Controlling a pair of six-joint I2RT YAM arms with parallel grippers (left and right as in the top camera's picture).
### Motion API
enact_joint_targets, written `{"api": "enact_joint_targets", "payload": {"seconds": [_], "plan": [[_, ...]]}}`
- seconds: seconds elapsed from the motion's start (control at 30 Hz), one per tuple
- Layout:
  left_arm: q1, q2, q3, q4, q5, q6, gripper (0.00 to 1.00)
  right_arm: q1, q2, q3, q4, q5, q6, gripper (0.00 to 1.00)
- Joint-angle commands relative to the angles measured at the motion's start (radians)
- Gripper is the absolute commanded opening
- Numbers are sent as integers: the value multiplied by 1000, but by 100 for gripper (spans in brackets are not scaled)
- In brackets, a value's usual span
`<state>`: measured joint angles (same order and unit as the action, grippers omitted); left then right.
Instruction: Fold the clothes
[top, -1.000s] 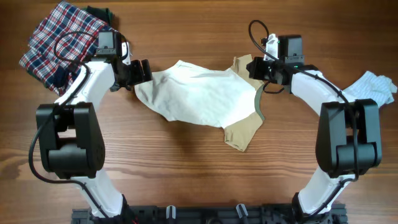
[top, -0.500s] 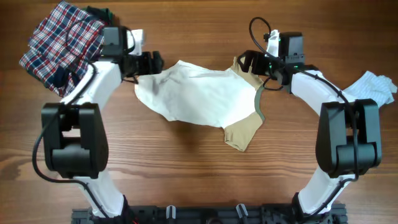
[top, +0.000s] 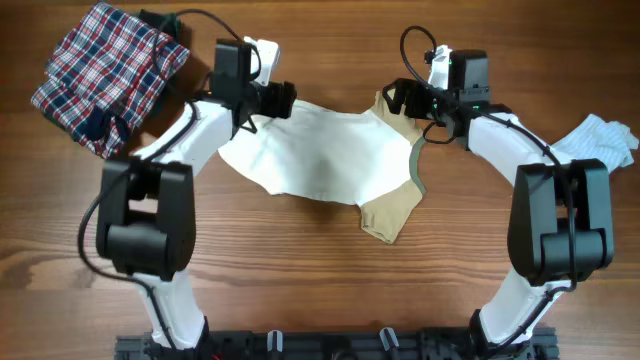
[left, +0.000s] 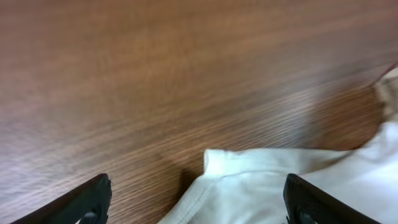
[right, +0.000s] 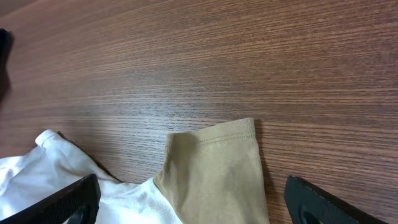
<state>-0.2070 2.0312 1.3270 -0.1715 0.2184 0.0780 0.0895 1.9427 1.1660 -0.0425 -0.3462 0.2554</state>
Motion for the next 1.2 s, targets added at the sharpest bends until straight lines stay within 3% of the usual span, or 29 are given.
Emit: {"api": "enact_joint_targets", "payload": {"seconds": [0.0, 0.3, 1.17], "plan": [[4, 44, -5, 11, -6, 23, 89, 3, -18, 12, 5, 14, -20, 95], [-5, 52, -5, 30, 1, 51, 84, 3, -18, 12, 5, 14, -27, 94], [-51, 93, -5, 33, 2, 49, 84, 3, 61, 12, 57, 6, -16, 90]]}}
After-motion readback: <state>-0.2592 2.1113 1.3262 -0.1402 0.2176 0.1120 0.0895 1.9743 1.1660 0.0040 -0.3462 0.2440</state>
